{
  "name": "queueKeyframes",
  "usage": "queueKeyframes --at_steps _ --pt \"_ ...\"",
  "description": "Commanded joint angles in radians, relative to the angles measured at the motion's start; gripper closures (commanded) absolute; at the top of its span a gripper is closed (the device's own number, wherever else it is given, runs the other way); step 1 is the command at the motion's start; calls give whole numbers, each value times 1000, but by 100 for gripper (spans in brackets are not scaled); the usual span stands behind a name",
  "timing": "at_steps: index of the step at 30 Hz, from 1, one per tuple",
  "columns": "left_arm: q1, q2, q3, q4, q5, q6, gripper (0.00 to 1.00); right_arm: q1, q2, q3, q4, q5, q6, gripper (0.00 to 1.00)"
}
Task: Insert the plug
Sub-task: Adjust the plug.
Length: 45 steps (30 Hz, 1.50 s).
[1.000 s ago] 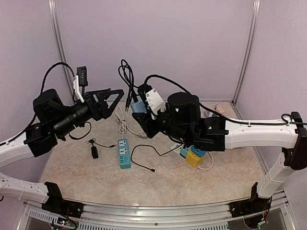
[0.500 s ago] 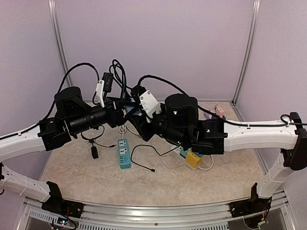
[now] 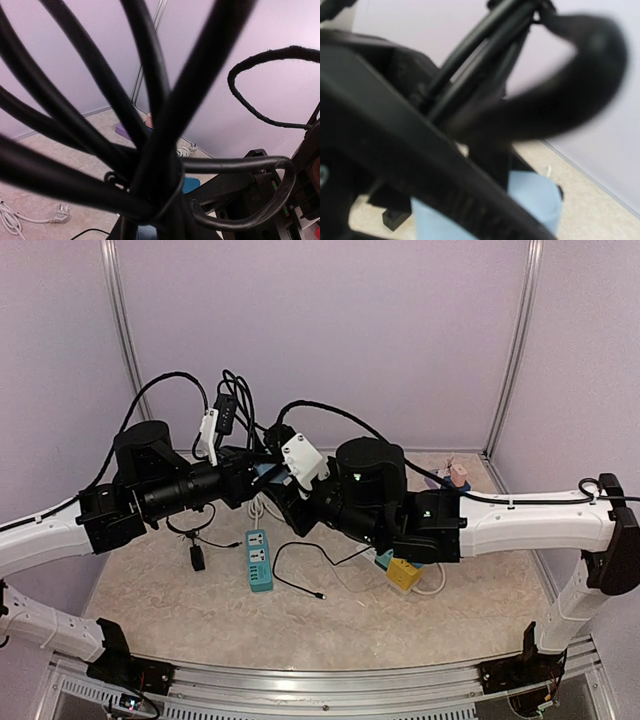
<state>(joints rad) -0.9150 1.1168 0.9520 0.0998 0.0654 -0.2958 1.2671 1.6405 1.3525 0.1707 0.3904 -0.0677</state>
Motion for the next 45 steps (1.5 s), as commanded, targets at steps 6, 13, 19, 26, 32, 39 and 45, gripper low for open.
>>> queueKeyframes --at_steps 6,13,19,26,32,39,45 --pt "-2 -82 -6 -30 29 48 36 -2 -33 10 40 -150 -62 100" --pt "-4 -259 -3 -178 120 334 1 -142 -103 20 -81 -631 -71 100" --pt "-7 -399 30 -368 146 478 1 -272 -108 97 -205 -1045 -47 100" --pt "-28 -311 97 -414 194 575 1 -280 -90 180 -320 -1265 -148 100" --pt "-43 -219 105 -285 199 557 3 -280 -88 181 -282 -1322 -135 100" --pt "-108 -155 136 -214 199 555 22 -280 -76 191 -285 -1297 -125 100" --pt "-115 -138 131 -141 201 511 32 -279 -70 194 -295 -1274 -127 100"
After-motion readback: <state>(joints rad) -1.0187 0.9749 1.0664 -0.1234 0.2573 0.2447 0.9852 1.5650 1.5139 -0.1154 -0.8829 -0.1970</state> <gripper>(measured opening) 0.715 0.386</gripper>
